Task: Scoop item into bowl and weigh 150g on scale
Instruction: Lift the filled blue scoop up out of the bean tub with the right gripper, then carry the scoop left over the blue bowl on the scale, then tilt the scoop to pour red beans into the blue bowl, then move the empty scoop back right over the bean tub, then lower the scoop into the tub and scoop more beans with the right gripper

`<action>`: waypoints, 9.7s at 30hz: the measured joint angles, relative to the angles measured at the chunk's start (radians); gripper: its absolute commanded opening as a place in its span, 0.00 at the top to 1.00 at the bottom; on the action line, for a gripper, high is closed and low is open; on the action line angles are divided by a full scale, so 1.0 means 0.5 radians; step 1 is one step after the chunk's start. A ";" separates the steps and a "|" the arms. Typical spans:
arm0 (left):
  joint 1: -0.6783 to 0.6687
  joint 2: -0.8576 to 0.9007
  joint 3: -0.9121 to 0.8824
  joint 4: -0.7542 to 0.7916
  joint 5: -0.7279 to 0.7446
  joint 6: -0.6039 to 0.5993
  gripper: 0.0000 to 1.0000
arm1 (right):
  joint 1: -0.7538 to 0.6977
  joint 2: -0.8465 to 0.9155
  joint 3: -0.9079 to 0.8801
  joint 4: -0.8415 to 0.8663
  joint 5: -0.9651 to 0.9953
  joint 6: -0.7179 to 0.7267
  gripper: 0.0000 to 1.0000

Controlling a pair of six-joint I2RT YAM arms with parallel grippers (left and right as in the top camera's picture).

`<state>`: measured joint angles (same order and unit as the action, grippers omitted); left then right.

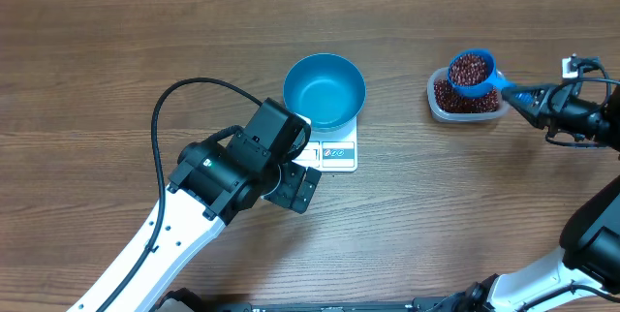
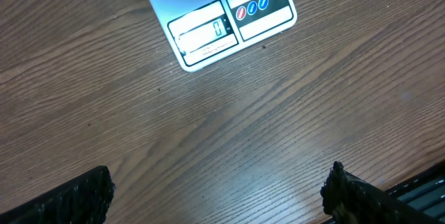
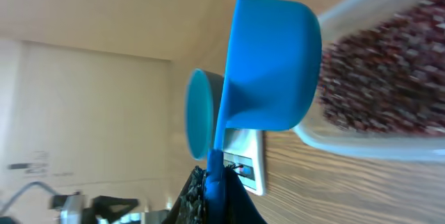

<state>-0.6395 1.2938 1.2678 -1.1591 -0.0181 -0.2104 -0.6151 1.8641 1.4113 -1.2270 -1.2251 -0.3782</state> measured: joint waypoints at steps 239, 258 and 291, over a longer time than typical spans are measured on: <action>0.000 0.000 0.000 0.000 0.000 0.001 0.00 | 1.002 -0.821 0.132 0.070 2.608 0.592 0.96; 0.000 0.000 0.000 0.000 0.000 0.001 0.01 | 1.305 -0.510 0.132 0.180 2.902 0.600 0.96; 0.000 0.000 0.000 0.000 0.000 0.000 0.00 | 1.376 -0.237 0.132 0.320 2.805 0.598 0.96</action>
<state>-0.6395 1.2938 1.2678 -1.1591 -0.0181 -0.2104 0.0727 1.7458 1.4773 -1.0672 0.1772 -0.0792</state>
